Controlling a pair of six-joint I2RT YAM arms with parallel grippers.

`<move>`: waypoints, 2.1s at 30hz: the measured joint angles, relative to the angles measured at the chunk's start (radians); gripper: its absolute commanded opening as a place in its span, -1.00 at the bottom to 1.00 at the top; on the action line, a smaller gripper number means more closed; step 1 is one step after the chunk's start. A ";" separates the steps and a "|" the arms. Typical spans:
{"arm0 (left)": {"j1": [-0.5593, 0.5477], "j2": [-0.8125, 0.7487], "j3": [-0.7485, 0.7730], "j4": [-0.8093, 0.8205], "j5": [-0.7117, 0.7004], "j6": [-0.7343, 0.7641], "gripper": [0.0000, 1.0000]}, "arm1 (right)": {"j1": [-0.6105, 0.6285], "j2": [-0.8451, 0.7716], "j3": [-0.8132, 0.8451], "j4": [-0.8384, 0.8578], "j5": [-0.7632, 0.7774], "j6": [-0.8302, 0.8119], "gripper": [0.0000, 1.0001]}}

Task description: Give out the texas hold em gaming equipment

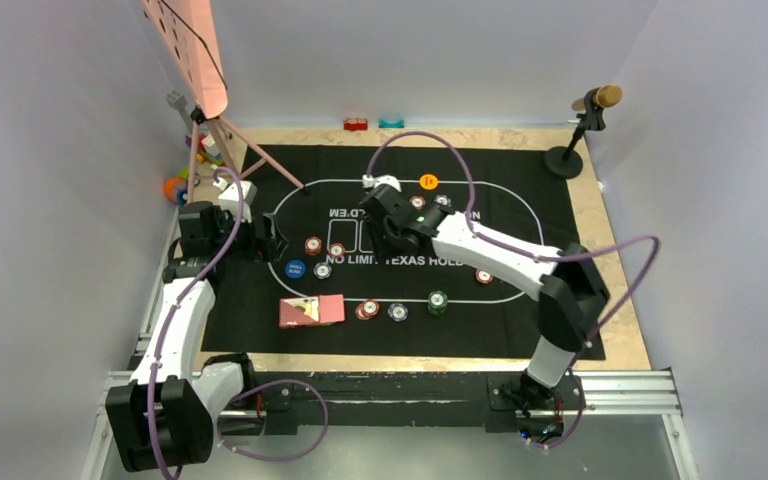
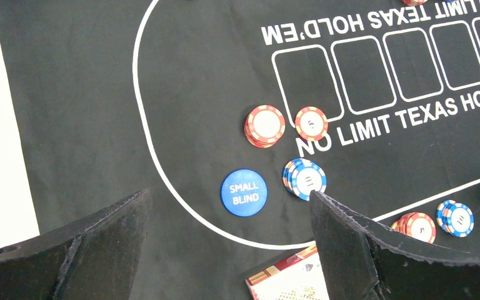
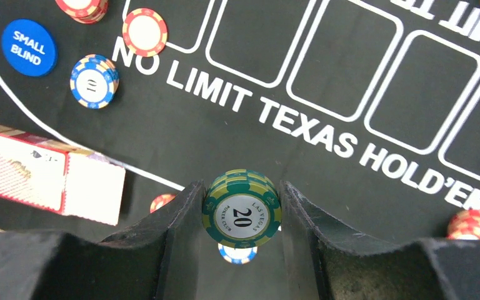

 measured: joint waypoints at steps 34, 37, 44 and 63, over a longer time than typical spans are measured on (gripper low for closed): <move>0.001 0.001 -0.003 0.003 -0.005 -0.001 0.99 | 0.093 0.487 0.211 0.220 -0.126 -0.069 -0.17; 0.001 0.001 -0.006 0.001 -0.005 -0.002 0.99 | 0.093 0.487 0.211 0.222 -0.126 -0.076 0.02; 0.001 0.001 -0.006 0.002 -0.005 -0.003 0.99 | 0.092 0.435 0.198 0.220 -0.123 -0.101 0.40; 0.001 0.001 -0.006 0.002 -0.004 -0.003 0.99 | -0.014 -0.122 -0.262 0.061 0.027 0.037 0.64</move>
